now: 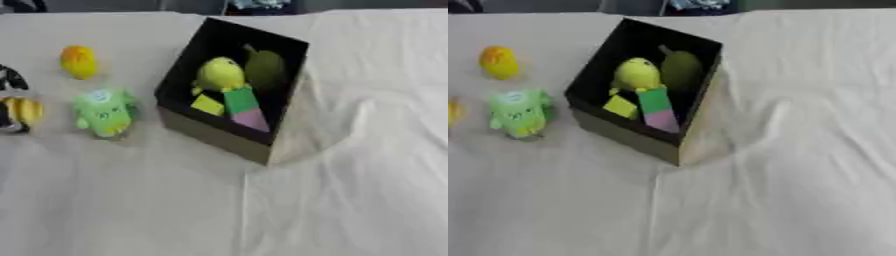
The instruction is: Pick up objects on the table and place them in the box.
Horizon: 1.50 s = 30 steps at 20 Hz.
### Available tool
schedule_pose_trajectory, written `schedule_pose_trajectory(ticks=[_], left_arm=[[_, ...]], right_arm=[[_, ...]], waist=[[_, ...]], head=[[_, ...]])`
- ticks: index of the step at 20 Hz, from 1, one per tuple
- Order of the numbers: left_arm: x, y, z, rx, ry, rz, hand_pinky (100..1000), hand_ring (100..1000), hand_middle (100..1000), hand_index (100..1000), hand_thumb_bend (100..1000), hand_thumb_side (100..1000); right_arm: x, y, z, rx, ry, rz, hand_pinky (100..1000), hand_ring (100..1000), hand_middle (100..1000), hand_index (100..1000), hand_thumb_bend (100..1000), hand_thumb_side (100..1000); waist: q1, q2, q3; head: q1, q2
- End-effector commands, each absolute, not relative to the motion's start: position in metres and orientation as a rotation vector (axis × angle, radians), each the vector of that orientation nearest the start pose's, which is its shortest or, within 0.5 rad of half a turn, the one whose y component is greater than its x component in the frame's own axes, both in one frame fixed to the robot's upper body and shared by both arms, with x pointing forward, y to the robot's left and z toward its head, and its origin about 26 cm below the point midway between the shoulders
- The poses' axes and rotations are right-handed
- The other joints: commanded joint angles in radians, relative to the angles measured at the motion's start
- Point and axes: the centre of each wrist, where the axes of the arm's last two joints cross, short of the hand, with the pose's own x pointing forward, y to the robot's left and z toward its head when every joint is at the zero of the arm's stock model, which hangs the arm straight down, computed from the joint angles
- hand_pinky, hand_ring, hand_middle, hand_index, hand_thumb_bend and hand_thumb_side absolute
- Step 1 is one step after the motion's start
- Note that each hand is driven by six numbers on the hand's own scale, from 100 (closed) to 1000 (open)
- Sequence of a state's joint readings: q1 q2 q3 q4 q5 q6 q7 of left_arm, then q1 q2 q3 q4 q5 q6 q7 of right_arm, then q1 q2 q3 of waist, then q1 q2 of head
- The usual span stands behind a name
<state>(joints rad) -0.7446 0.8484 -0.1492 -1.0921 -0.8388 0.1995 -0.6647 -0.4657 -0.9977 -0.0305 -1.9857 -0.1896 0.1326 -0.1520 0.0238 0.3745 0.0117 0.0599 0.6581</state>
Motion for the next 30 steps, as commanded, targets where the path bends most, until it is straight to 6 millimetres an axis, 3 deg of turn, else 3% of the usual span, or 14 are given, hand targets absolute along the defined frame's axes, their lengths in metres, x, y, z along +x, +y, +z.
schedule_pose_trajectory(ticks=[1, 4, 12, 21, 30], left_arm=[[0.412, 0.428, 0.251, 1.075, -0.75, -1.188, 802, 794, 757, 740, 443, 100], [0.411, 0.424, 0.256, 1.087, -0.76, -1.192, 777, 765, 726, 693, 346, 100], [0.402, 0.39, 0.298, 1.193, -0.891, -1.228, 761, 734, 680, 650, 287, 100], [0.384, 0.315, 0.35, 1.267, -1.103, -1.403, 735, 690, 615, 596, 284, 100], [0.376, 0.209, 0.384, 1.191, -1.419, -1.615, 724, 668, 603, 600, 235, 100]], right_arm=[[0.279, -0.328, 0.344, -0.705, -2.281, 0.662, 841, 803, 631, 769, 100, 788], [0.279, -0.328, 0.344, -0.708, -2.277, 0.66, 841, 802, 630, 769, 100, 788], [0.278, -0.328, 0.345, -0.711, -2.279, 0.656, 841, 801, 629, 768, 100, 783], [0.278, -0.328, 0.346, -0.704, -2.282, 0.666, 841, 801, 630, 768, 100, 777], [0.279, -0.326, 0.347, -0.683, -2.286, 0.671, 841, 801, 630, 768, 100, 774]], waist=[[-0.003, -0.004, 0.0], [-0.002, -0.006, 0.001], [-0.001, -0.019, 0.008], [0.002, -0.04, 0.014], [0.003, -0.06, 0.014]], head=[[0.004, -0.006], [0.006, -0.005], [0.001, 0.003], [-0.002, 0.008], [-0.001, 0.008]])
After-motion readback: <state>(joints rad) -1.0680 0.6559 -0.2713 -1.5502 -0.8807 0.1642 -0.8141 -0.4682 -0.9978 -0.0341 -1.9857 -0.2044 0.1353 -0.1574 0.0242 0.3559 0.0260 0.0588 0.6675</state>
